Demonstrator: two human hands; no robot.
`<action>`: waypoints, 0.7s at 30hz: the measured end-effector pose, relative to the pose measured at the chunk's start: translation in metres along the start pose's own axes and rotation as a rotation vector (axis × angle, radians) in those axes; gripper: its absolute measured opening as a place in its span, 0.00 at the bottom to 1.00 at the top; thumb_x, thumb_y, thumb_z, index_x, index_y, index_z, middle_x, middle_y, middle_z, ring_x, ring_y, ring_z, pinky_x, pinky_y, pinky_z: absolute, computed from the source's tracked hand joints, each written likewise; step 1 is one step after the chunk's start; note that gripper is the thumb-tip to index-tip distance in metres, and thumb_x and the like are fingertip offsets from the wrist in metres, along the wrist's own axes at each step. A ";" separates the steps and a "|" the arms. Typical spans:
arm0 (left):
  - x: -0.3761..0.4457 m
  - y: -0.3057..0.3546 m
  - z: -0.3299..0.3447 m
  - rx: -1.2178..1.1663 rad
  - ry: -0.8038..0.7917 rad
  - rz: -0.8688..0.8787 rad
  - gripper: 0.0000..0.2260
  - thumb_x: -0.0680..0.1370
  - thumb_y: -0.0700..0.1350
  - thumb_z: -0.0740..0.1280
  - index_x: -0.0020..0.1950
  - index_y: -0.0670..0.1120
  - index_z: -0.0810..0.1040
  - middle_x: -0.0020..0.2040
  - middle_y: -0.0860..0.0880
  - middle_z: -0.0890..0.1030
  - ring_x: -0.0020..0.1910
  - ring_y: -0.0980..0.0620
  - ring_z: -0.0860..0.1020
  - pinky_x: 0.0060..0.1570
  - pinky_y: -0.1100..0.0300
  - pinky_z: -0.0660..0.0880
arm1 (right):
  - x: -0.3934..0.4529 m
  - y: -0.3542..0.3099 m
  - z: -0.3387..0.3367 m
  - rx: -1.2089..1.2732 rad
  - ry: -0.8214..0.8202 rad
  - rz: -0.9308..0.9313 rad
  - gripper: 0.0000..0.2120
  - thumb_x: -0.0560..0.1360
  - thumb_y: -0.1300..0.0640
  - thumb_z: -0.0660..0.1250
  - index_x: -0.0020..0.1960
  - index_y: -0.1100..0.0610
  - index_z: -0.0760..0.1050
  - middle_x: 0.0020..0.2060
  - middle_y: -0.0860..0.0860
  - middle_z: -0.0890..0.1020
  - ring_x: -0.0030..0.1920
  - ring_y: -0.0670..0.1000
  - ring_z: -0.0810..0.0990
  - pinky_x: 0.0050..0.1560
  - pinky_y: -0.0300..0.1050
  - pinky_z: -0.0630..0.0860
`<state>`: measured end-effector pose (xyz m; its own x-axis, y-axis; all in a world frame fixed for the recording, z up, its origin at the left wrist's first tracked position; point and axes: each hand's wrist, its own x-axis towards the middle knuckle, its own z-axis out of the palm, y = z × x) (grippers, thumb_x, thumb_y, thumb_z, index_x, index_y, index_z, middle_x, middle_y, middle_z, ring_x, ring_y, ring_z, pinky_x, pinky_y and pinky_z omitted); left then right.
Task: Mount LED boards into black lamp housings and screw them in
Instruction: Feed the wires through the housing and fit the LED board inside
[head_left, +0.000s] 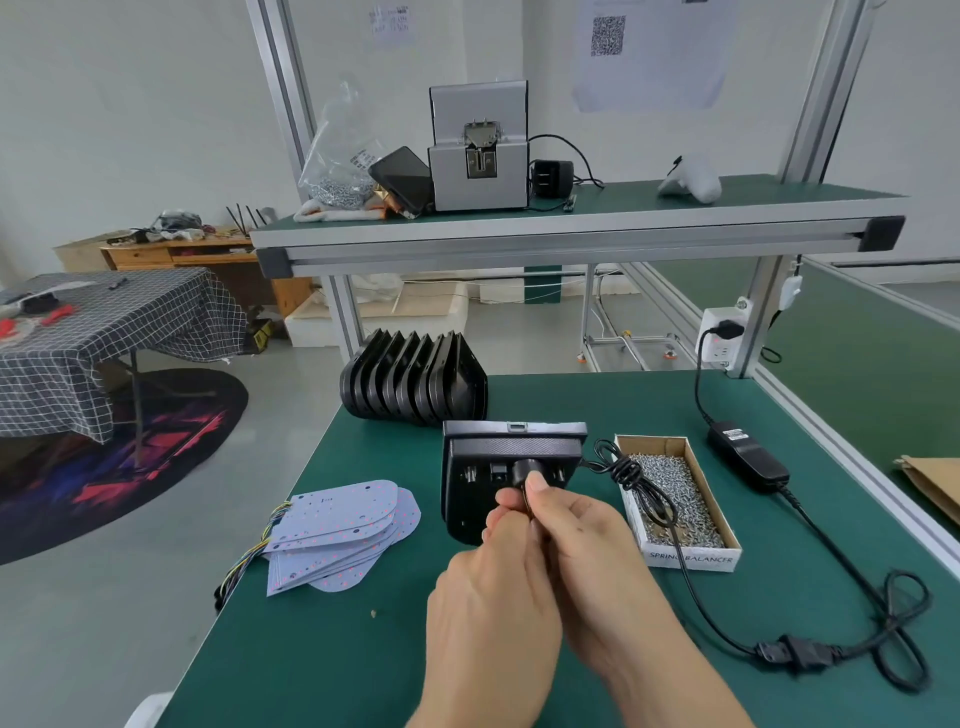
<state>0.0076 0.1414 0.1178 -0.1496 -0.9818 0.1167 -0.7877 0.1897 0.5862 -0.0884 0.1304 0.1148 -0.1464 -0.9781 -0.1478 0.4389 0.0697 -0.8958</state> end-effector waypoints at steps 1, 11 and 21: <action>-0.001 -0.001 0.001 -0.002 0.002 -0.009 0.14 0.86 0.55 0.49 0.59 0.54 0.72 0.48 0.50 0.82 0.51 0.43 0.79 0.42 0.51 0.66 | 0.000 0.000 0.000 0.005 0.000 0.005 0.21 0.73 0.44 0.69 0.49 0.64 0.83 0.42 0.61 0.86 0.42 0.55 0.83 0.51 0.52 0.75; -0.001 0.003 0.000 -0.082 0.013 -0.020 0.15 0.84 0.57 0.48 0.52 0.51 0.70 0.43 0.48 0.81 0.46 0.42 0.79 0.41 0.50 0.69 | -0.003 -0.007 0.005 0.082 0.023 -0.006 0.18 0.83 0.52 0.66 0.41 0.62 0.82 0.39 0.60 0.84 0.39 0.54 0.82 0.41 0.44 0.80; 0.000 0.006 0.007 -0.086 0.021 -0.003 0.10 0.85 0.54 0.51 0.54 0.53 0.70 0.42 0.49 0.80 0.45 0.43 0.80 0.45 0.50 0.75 | -0.001 -0.006 0.009 0.130 0.093 -0.006 0.17 0.82 0.52 0.68 0.41 0.62 0.81 0.35 0.59 0.81 0.33 0.53 0.80 0.33 0.41 0.79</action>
<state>-0.0015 0.1427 0.1153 -0.1335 -0.9823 0.1311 -0.7338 0.1869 0.6532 -0.0829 0.1294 0.1237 -0.2287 -0.9555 -0.1861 0.5477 0.0317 -0.8360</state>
